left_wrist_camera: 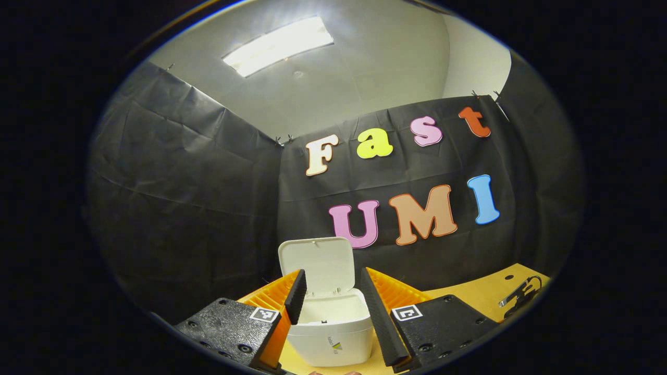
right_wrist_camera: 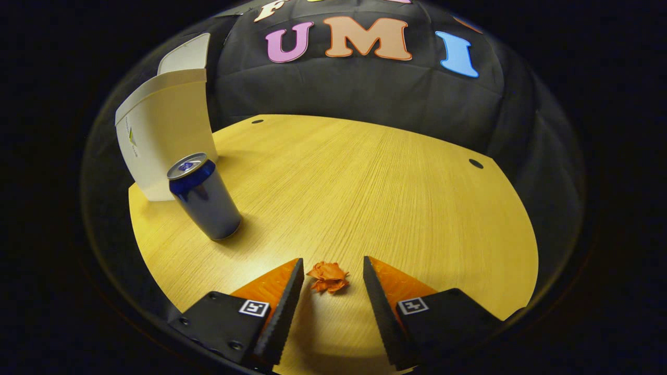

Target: Press the lid of the desktop garbage bin to open it, pick up the crumpled paper on the desktop and throw it into the bin, then pick up the pop can on the desktop and drop it into the bin, and finally close the garbage bin lid.

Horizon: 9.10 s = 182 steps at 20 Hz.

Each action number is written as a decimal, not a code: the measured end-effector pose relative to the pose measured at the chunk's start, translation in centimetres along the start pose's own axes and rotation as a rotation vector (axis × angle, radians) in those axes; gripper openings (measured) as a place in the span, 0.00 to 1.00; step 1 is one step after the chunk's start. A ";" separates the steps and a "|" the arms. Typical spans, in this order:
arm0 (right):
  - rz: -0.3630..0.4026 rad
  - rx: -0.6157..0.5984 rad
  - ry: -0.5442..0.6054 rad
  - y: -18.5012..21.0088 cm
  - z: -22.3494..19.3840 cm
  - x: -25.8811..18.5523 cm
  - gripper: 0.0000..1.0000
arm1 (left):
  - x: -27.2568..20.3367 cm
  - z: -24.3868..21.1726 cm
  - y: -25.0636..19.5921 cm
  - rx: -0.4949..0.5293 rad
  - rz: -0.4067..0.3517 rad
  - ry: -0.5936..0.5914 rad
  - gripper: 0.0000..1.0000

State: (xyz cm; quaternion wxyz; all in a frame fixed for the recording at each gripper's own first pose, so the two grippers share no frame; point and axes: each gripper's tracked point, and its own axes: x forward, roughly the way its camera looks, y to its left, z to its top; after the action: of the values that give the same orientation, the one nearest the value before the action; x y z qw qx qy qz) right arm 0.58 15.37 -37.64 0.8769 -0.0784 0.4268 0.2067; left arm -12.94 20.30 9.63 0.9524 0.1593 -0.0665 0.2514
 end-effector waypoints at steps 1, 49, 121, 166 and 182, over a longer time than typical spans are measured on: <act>-0.001 0.003 0.006 0.0 -0.2 0.1 0.66 | 0.1 -0.1 0.2 0.002 0.005 0.001 0.64; 0.461 -0.123 -0.599 32.7 34.6 -11.9 0.98 | -1.1 -9.2 15.2 -0.048 0.192 0.161 0.67; -0.292 0.301 -0.607 -5.4 16.8 -23.1 0.98 | 10.0 -9.4 -17.1 -0.248 -0.537 0.179 0.74; -0.275 0.354 -0.550 -6.0 16.2 -20.2 0.98 | 28.4 -5.0 6.4 -0.196 -0.011 0.166 0.90; -0.128 0.176 -0.561 -0.6 20.5 -17.4 0.98 | 13.6 -12.5 1.6 -0.197 -0.106 0.240 0.92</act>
State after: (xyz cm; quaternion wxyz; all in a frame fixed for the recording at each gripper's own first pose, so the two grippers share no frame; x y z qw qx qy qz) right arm 5.95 16.09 -11.33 0.9752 0.0316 0.1785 0.1268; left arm -1.37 32.08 1.11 0.9764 0.0374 0.0321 0.2104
